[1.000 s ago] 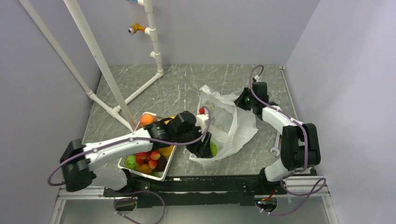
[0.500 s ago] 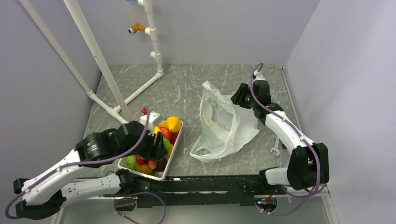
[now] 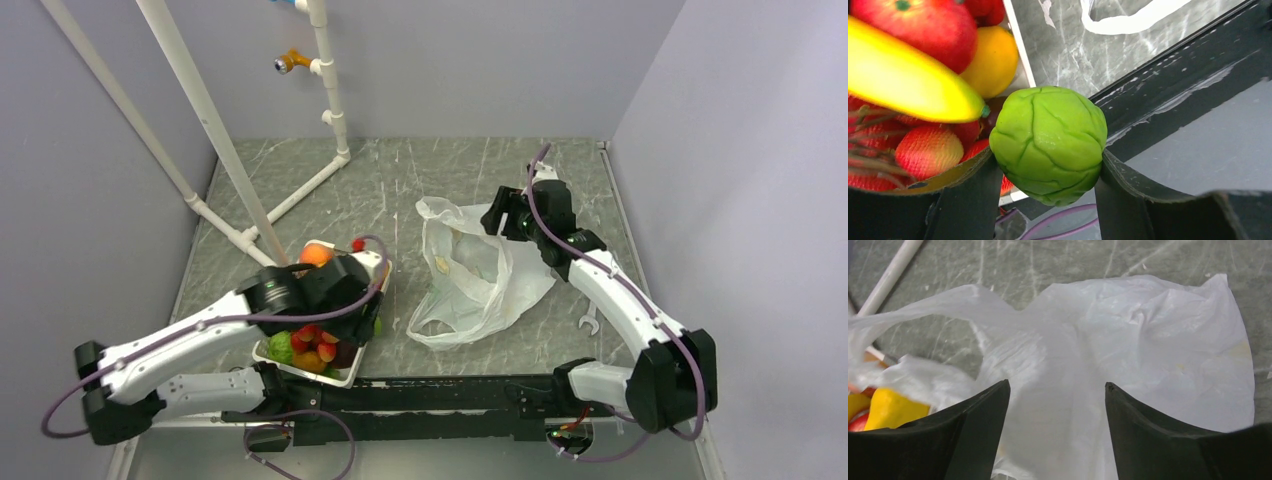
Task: Take the fake fruits out of the plastic bag
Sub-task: Place the fake fruit in the bin.
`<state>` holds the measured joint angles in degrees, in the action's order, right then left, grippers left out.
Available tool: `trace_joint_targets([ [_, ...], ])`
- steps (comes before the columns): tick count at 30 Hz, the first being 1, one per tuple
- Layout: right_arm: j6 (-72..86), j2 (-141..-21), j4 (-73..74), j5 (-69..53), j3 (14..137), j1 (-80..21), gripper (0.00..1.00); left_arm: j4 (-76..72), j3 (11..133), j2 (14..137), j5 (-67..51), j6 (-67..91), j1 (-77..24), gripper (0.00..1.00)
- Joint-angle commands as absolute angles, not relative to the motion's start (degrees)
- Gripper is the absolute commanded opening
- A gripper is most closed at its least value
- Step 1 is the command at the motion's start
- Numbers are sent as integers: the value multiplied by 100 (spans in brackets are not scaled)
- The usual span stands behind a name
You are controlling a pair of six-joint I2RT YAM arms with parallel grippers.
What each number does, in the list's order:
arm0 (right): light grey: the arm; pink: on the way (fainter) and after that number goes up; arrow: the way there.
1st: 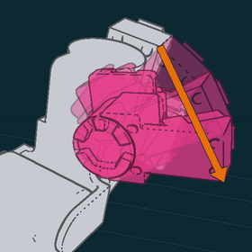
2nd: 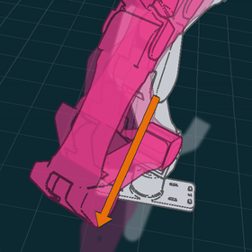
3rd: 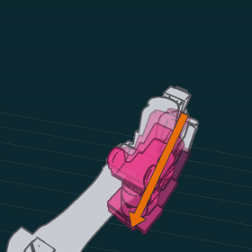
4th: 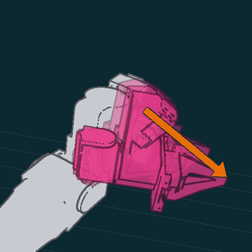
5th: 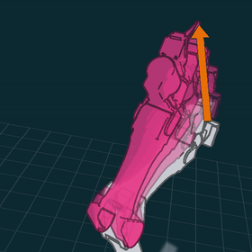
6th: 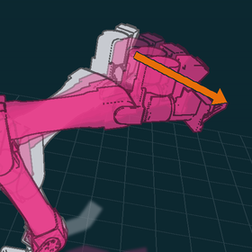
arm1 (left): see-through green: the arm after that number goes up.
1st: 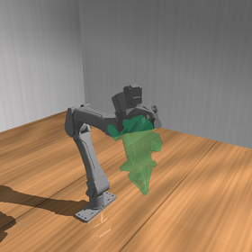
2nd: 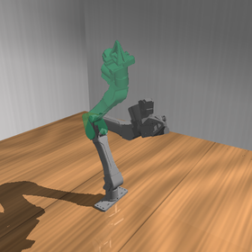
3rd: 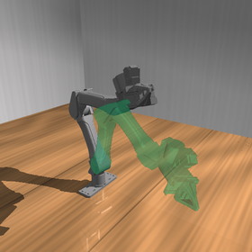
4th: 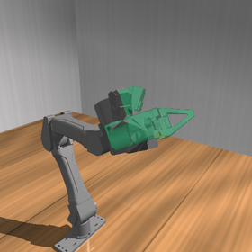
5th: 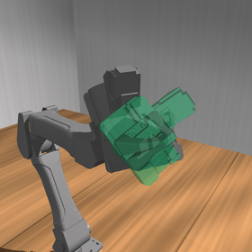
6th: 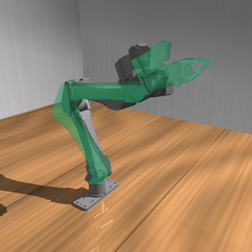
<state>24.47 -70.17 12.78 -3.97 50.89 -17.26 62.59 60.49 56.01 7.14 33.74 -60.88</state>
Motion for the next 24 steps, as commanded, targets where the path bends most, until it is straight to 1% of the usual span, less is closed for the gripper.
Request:
trace_joint_targets([
  [1,2235,-6523,1352,-171,5177,-1977,74,5940,6204,6439,445,2565,-6091,16],
  [8,2197,-6371,1478,-157,5072,-2012,75,6832,6672,7757,1174,2256,-6106,14],
  [13,2233,-6406,1395,-238,4929,-2009,75,7305,6805,8164,1610,2405,-6160,14],
  [21,2232,-6457,1342,-281,4822,-2019,75,8026,7007,8403,2239,2706,-6265,19],
  [24,2239,-6461,1335,-285,4786,-2017,75,7927,7002,8379,2174,2642,-6276,26],
])
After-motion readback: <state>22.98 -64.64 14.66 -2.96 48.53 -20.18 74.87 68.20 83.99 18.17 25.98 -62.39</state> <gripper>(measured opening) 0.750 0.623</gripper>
